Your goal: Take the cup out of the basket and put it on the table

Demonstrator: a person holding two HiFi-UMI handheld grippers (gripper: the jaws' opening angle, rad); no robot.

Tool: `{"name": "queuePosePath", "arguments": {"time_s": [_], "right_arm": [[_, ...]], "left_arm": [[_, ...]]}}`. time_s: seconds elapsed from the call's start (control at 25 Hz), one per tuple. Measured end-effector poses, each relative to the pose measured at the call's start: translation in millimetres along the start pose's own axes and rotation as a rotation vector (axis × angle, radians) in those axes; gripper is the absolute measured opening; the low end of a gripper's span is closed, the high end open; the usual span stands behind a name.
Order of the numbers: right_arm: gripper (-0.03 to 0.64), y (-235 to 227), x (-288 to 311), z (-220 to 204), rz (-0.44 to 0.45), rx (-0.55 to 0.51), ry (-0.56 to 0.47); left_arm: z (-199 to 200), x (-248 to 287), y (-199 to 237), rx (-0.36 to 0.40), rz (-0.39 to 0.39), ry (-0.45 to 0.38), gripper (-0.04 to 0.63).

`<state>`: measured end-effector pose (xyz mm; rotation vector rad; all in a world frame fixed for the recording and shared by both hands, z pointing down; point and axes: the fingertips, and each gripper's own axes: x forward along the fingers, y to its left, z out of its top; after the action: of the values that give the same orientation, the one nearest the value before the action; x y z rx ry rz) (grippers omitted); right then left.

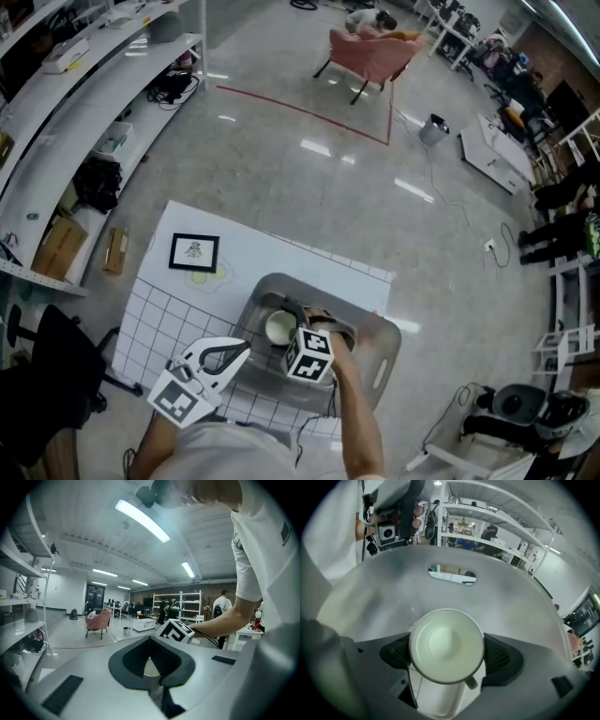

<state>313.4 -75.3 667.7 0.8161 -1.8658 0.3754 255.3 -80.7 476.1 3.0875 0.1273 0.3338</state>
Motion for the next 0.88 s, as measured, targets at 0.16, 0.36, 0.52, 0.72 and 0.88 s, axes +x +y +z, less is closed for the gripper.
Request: {"name": "queuePosePath", "arguments": {"time_s": [0.16, 0.36, 0.52, 0.72, 0.88], "right_arm": [[0.431, 0.9, -29.7, 10.4, -0.024, -0.024, -0.019], [0.431, 3.7, -61.5, 23.6, -0.038, -0.058, -0.01], [0.431, 2.7, -82.8, 41.1, -0.053, -0.087, -0.02], [0.431, 3.8, -107.5, 63.2, -0.075, -0.125, -0.03], [0.431, 5.0, -120.9, 79.3, -0.095, -0.154, -0.033]], "left_arm": [[2.7, -1.5, -5.4, 0.017, -0.018, -0.001, 0.011], [8.3, -10.0, -9.1, 0.021, -0.02, -0.028, 0.011], [11.9, -18.8, -8.1, 0.034, -0.01, -0.046, 0.011], [15.7, -33.8, -7.7, 0.02, 0.018, -0.068, 0.011], [18.1, -49.4, -4.2, 0.012, 0.048, -0.088, 0.011]]}}
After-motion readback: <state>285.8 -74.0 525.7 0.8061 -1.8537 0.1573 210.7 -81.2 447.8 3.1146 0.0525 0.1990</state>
